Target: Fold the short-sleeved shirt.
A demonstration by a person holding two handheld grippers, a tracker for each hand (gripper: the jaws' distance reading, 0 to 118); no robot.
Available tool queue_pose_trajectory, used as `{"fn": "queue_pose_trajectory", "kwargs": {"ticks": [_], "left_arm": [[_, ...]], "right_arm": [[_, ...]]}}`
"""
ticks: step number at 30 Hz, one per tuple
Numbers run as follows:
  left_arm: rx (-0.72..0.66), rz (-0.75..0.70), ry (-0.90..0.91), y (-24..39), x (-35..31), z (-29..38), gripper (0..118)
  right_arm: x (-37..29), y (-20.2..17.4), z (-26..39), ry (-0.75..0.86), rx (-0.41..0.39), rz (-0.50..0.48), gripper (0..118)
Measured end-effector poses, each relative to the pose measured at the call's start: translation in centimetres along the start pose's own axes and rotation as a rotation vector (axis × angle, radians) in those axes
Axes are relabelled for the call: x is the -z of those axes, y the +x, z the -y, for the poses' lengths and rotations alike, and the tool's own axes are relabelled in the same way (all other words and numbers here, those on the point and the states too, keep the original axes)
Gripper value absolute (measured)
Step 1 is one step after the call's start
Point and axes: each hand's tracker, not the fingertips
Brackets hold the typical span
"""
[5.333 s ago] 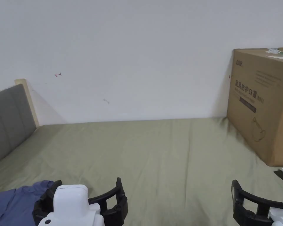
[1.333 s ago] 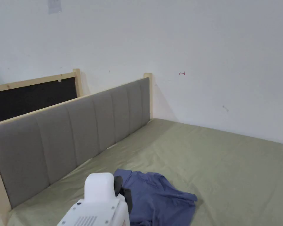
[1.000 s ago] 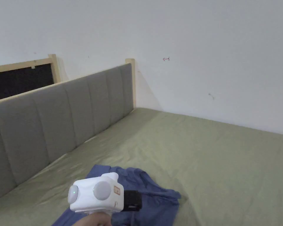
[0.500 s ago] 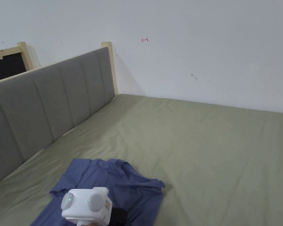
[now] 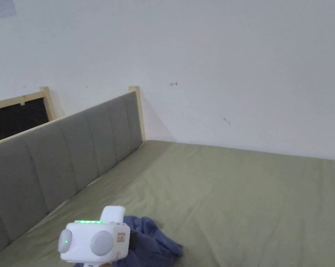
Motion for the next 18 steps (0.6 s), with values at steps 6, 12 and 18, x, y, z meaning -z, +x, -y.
{"fn": "queue_pose_trajectory", "kwargs": {"ticks": [6,12,18], "left_arm": [[0.315,0.07,0.333,9.9,-16.9,-7.5,3],[0.299,0.297,0.502,18.3,-25.4,-12.8,3],[0.307,0.505,0.617,27.1,-29.8,-18.6,3]], "right_arm": [[-3.4,0.9,-0.3,0.055,-0.005,0.012,0],[-5.6,2.4,-0.7,0.105,0.039,0.032,0],[-7.8,4.2,-1.4,0.161,0.079,0.077,0]]}}
